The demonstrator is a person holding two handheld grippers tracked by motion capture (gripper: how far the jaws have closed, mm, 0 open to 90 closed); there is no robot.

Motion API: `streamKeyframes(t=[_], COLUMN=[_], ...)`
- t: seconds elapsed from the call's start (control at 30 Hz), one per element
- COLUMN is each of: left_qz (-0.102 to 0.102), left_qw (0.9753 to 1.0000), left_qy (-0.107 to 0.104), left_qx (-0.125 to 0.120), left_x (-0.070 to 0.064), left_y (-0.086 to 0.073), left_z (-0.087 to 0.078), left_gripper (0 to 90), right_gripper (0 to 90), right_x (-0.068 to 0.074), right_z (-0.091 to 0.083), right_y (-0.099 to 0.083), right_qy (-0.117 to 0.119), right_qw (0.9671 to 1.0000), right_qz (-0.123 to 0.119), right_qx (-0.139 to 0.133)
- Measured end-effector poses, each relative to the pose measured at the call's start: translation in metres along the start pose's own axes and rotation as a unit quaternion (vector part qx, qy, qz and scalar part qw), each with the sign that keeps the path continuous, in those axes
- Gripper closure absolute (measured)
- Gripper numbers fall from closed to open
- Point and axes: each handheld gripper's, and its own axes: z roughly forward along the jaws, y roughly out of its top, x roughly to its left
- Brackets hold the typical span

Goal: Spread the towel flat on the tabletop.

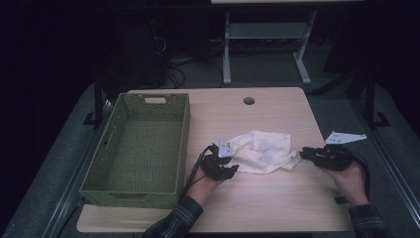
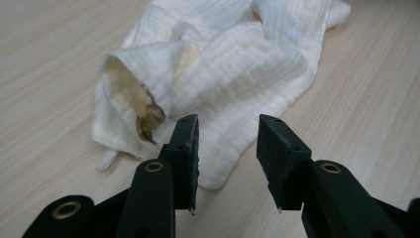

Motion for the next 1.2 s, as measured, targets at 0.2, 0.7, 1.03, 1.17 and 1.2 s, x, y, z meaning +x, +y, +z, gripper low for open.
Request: streamKeyframes(t=[0.2,0.7,1.03,1.17,1.2], left_qz=[0.002,-0.017,-0.047,-0.039,-0.036], left_qw=[0.9998,0.9998,0.9983,0.9983,0.9984], left_qy=[0.005,-0.003,0.002,0.007,0.008], left_qx=[0.017,0.013,-0.036,-0.044,-0.044], left_x=[0.004,0.011,0.005,-0.007,-0.010], left_y=[-0.004,0.003,0.007,0.007,0.006], left_z=[0.011,0.012,-0.028,-0.042,-0.045], left_gripper=[58.1,86.1,86.2,86.2,86.2], right_gripper=[64.0,84.8,84.9,84.8,84.8], right_x=[0.003,0.001,0.007,0.015,0.018], right_z=[0.019,0.018,-0.017,-0.027,-0.029], right_y=[0.001,0.004,0.005,0.000,-0.002], right_qy=[0.006,-0.024,-0.014,-0.002,0.003], right_qw=[0.9997,0.9995,0.9998,0.9998,0.9997], right_qz=[-0.002,-0.007,-0.011,-0.021,-0.022], right_qx=[0.024,0.020,-0.005,-0.006,-0.006])
